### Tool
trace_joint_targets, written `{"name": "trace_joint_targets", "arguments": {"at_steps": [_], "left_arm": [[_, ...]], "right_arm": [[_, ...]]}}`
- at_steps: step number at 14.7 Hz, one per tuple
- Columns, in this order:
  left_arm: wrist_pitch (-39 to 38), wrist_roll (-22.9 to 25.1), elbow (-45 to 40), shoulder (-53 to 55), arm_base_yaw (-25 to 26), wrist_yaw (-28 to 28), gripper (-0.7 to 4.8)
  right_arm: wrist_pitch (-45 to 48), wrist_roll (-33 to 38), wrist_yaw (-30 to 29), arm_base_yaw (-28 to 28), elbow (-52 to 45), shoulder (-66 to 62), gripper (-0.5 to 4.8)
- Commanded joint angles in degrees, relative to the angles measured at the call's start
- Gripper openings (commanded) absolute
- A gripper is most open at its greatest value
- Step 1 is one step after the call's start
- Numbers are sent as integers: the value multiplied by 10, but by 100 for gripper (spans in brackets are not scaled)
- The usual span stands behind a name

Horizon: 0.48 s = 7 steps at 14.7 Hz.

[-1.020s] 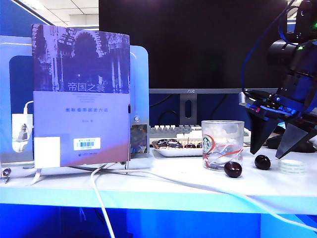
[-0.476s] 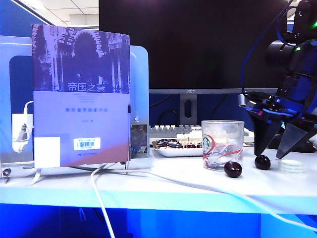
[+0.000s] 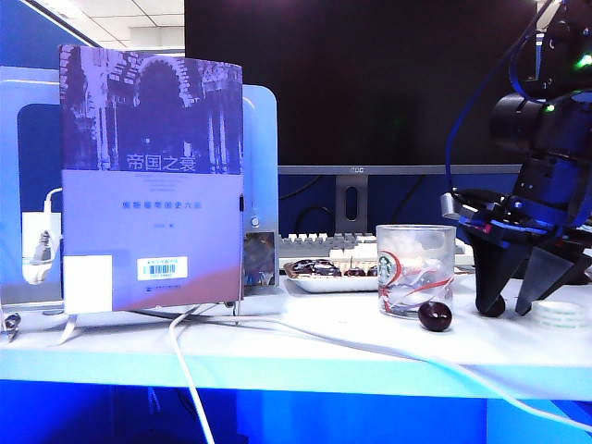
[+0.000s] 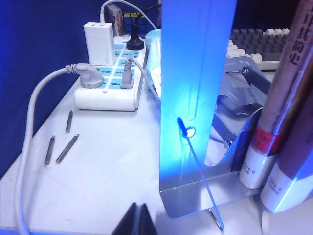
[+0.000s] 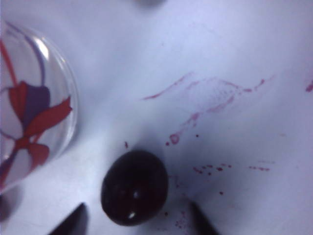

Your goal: Pick up the cherry on the right side of the glass and put it inside the glass.

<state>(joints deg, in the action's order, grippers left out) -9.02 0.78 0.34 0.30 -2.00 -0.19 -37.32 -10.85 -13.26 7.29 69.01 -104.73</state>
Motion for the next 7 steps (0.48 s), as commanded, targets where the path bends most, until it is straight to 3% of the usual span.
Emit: {"name": "trace_joint_targets", "arguments": {"at_steps": [1,7], "left_arm": [[-7,3,0,-2,0,2,-5],[-7,3,0,-2,0,2,-5]], "right_arm": [[3,-1,7,1,1,-3,268],[29,2,9,1,3,-3,270]]}}
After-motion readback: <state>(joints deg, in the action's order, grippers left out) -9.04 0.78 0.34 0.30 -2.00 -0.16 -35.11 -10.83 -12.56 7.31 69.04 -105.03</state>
